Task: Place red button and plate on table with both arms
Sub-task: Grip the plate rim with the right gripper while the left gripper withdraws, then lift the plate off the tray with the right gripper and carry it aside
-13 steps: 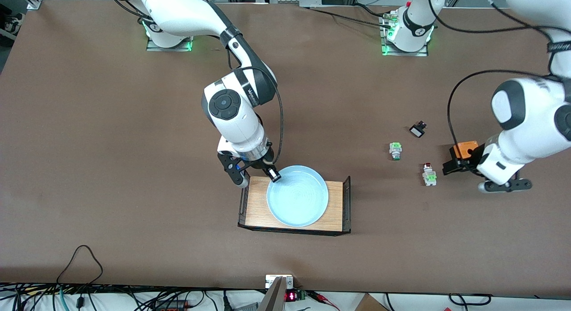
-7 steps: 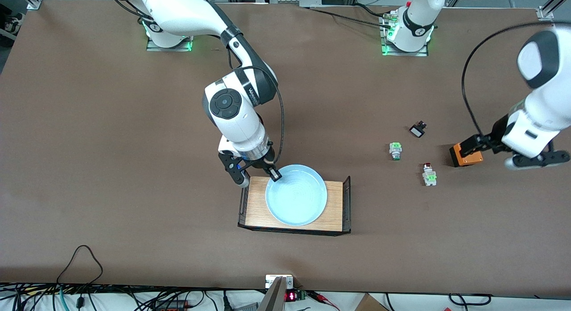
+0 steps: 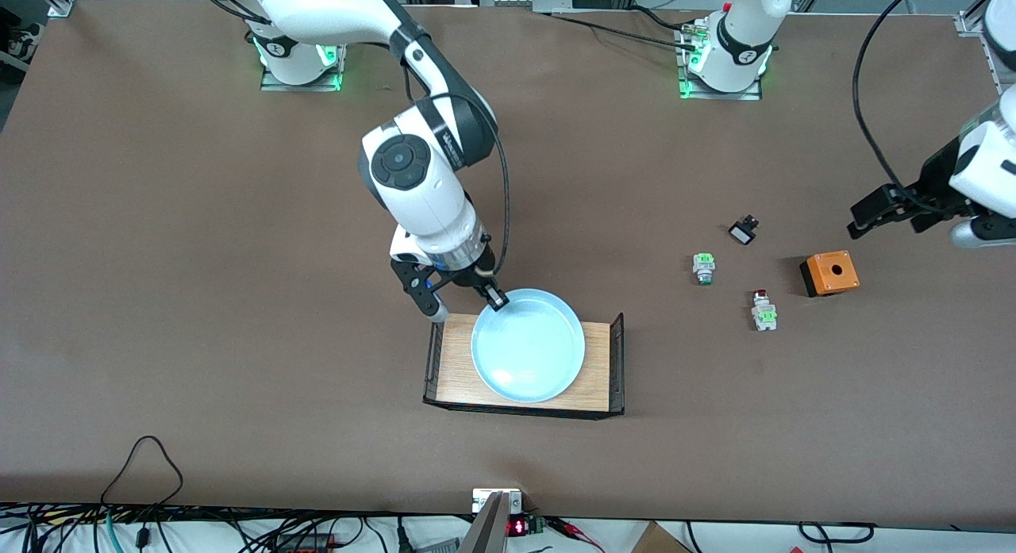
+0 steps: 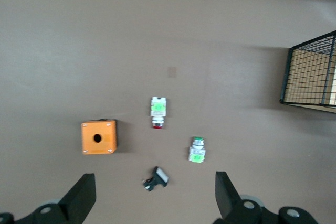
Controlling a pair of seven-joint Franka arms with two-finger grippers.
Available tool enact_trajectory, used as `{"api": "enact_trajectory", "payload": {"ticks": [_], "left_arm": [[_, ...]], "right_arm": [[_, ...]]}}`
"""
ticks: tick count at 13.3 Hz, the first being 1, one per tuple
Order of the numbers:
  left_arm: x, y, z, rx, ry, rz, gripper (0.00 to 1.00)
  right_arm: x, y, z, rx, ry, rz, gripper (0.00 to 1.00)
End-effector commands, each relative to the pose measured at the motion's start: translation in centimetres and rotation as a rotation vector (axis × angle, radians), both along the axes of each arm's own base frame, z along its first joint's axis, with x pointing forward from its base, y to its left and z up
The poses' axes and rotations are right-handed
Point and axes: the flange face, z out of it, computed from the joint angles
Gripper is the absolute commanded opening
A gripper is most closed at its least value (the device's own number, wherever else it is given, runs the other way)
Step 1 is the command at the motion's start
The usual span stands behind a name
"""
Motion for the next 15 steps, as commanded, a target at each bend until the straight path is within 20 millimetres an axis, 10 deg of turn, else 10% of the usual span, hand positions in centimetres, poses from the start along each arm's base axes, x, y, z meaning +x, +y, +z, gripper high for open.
{"api": "enact_trajectory", "payload": {"ticks": [1,6,8,15], "left_arm": [[-0.2,-1.9,3.1,0.063,0.003,-0.003,1.0],[0.1,0.2,4.2,0.04,-0.023,0.035,1.0],[0.5,-2.6,4.5,0.032,-0.041,-0.024,1.0],[0.4,-1.5,4.8,0.01,-0.041,0.007,1.0]], "right_arm": [[-0.7,-1.3,5.1,0.034,0.026,-0.002,0.0],[-0.3,-7.8,10.9,0.053,0.073,0.092,0.0],[0.6,-11.8,12.1,0.045,0.103,0.079,0.0],[1.2,-24.3,11.5,-0.015,0.186,0.335,0.0]]}}
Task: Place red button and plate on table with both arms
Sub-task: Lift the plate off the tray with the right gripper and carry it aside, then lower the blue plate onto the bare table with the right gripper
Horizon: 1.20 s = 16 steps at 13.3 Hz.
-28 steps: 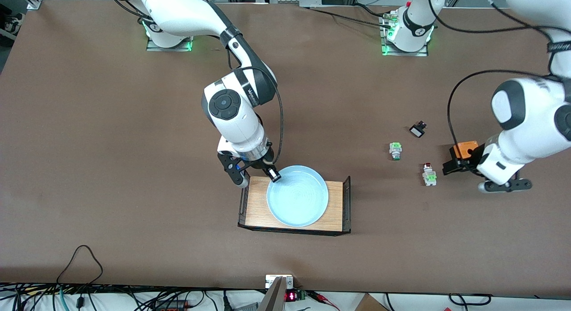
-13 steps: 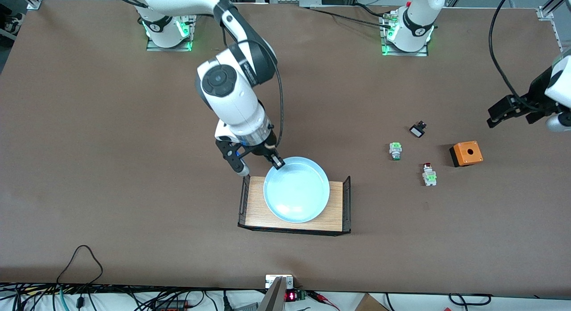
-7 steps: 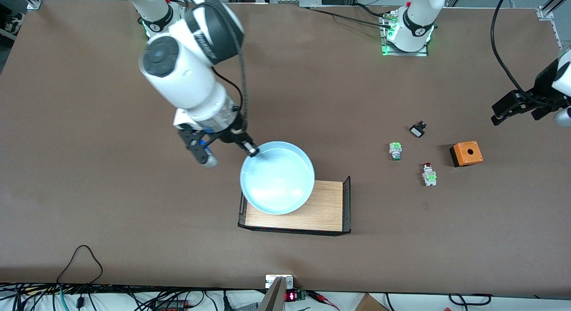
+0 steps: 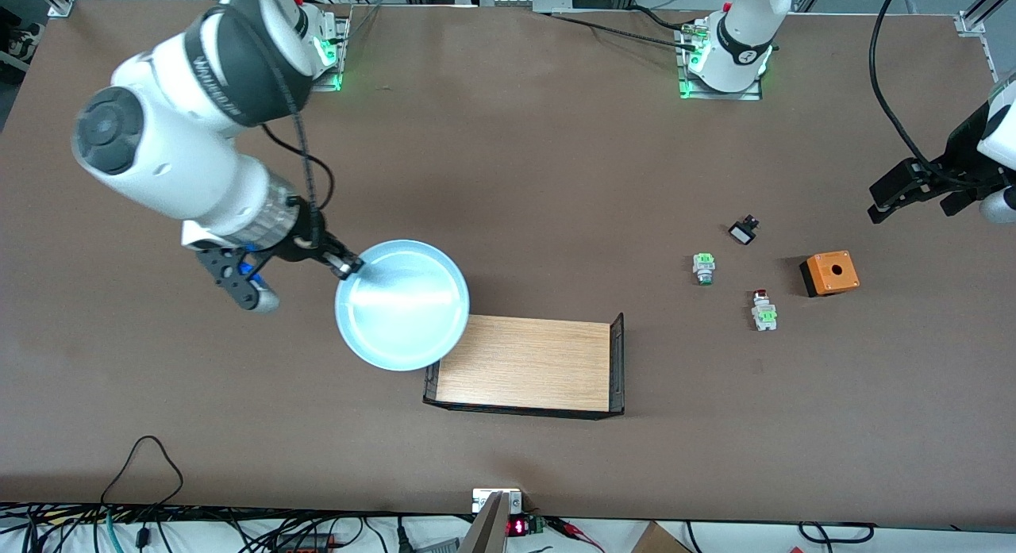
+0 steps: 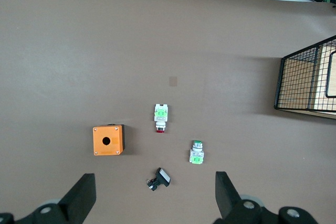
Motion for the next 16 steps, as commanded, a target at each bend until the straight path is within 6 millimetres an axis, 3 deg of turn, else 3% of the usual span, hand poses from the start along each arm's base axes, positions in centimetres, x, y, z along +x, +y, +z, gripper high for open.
{"api": "enact_trajectory", "payload": {"ticks": [1,5,9,12,16], "left_arm": [[0.3,0.4,0.6,-0.019,-0.002,-0.012,1.0],[-0.5,3.0,0.5,-0.017,0.049,-0.008,1.0],[-0.4,3.0,0.5,-0.012,0.053,-0.003,1.0],[-0.3,3.4,1.9,-0.003,0.03,0.001,1.0],[-0.3,3.0,1.9,-0.014,0.033,-0.024,1.0]], "right_arm": [[-0.9,-3.7,-0.5,0.022,0.036,0.089,0.0],[-1.2,-8.7,-1.8,0.017,0.063,0.197,0.0],[-1.6,-12.7,-3.4,-0.029,0.103,0.327,0.0],[-1.9,-16.6,-5.2,-0.045,0.119,0.427,0.0],[-2.5,-22.0,-8.6,-0.036,0.155,0.506,0.0]]}}
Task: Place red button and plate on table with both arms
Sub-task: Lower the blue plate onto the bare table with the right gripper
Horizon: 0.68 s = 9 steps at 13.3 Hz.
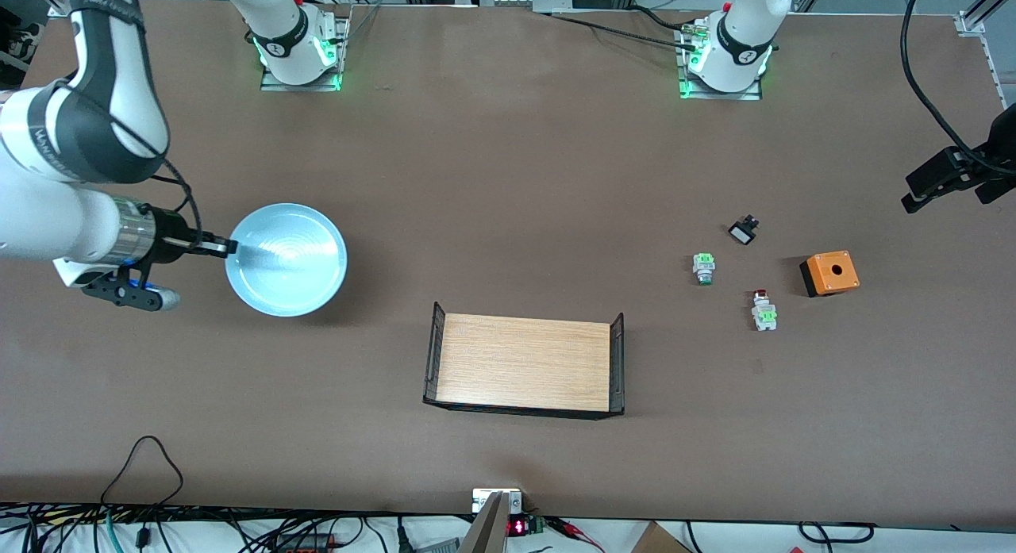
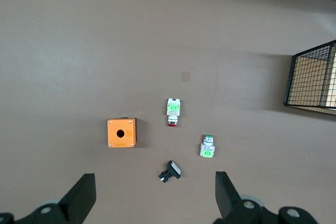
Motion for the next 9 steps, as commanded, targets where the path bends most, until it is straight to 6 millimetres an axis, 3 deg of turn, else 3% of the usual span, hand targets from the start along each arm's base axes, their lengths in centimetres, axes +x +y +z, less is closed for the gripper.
{"api": "enact_trajectory", "payload": {"ticks": [1,3,9], "left_arm": [[0.2,-0.6,0.5,-0.017,0.008,-0.042,1.0],[0.2,-1.4,0.2,-0.016,0.016,-0.056,1.0],[0.4,-1.3,0.3,-0.01,0.01,-0.047,1.0]], "right_arm": [[-1.5,-2.1,-1.6,-0.026,0.022,0.079,0.0],[-2.0,-3.3,-3.5,-0.034,0.031,0.117,0.0],[-5.4,-7.1,-11.3,-0.005,-0.003,0.196,0.0]]}}
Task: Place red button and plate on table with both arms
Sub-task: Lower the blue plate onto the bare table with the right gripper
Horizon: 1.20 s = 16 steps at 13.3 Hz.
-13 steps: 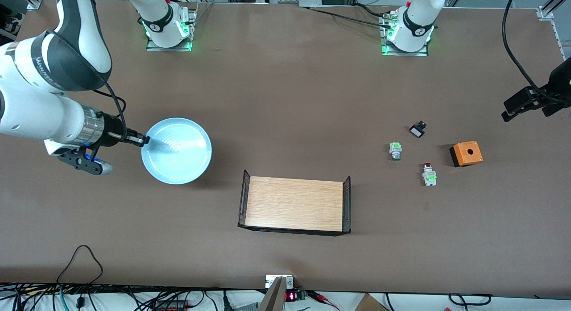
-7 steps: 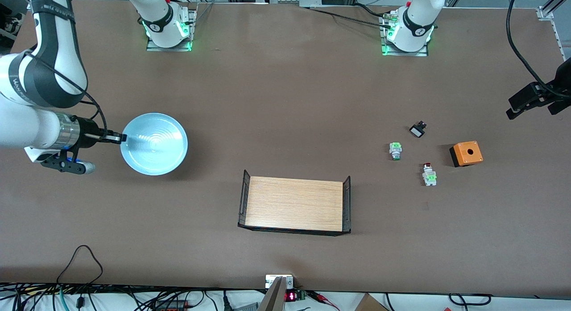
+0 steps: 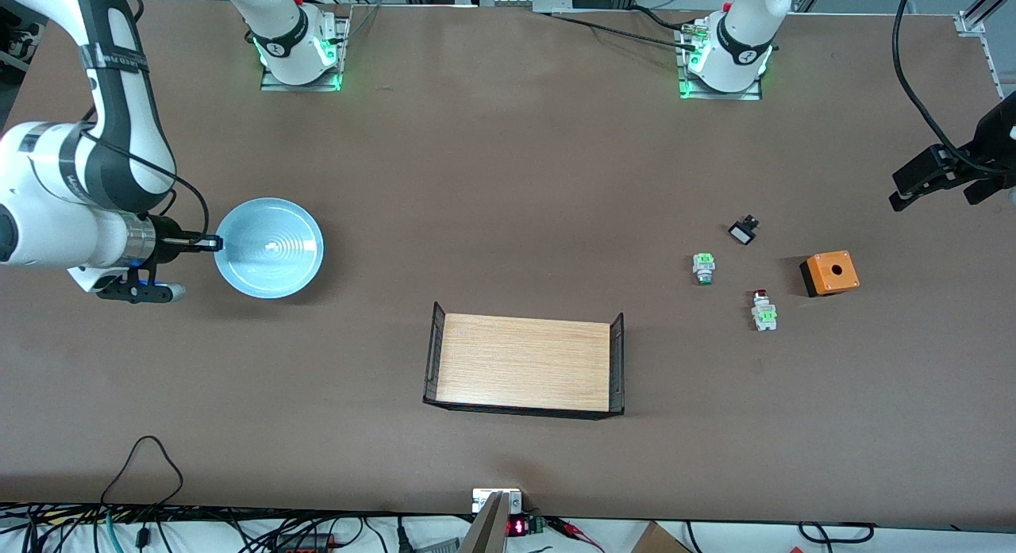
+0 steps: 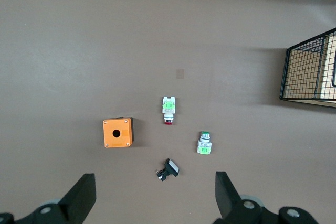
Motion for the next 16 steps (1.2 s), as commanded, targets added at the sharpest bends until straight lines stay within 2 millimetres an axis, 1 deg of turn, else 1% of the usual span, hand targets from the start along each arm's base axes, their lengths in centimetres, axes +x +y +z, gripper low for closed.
{"api": "enact_trajectory", "payload": {"ticks": [1,4,8,11,12,13,14,15,16], "left_arm": [[0.3,0.0,0.5,-0.01,0.003,-0.014,1.0],[0.3,-0.2,0.5,-0.009,0.003,-0.017,1.0],[0.3,-0.1,0.5,-0.007,0.003,-0.017,1.0],[0.3,-0.1,0.5,-0.007,0.001,-0.021,1.0],[0.3,-0.1,0.5,-0.007,0.001,-0.021,1.0],[0.3,-0.2,0.6,-0.005,0.0,-0.023,1.0],[0.3,-0.1,0.6,-0.005,0.0,-0.021,1.0],[0.3,-0.2,0.6,-0.005,0.0,-0.023,1.0],[0.3,-0.3,0.6,-0.005,0.0,-0.024,1.0]], "right_arm": [[-2.8,-1.4,-2.0,0.013,-0.043,0.049,0.0],[-4.1,-2.2,-4.8,0.016,-0.096,0.083,0.0],[-6.4,-2.6,-7.1,0.002,-0.175,0.095,0.0],[-7.4,-2.7,-8.5,-0.007,-0.199,0.092,0.0],[-7.6,-2.7,-9.0,-0.007,-0.206,0.095,0.02],[-7.7,-2.7,-9.2,-0.007,-0.204,0.091,0.19],[-7.7,-2.7,-9.2,-0.008,-0.2,0.077,0.61],[-7.6,-2.6,-8.6,-0.006,-0.204,0.079,1.0],[-7.5,-2.5,-7.6,0.0,-0.204,0.075,1.0]]}}
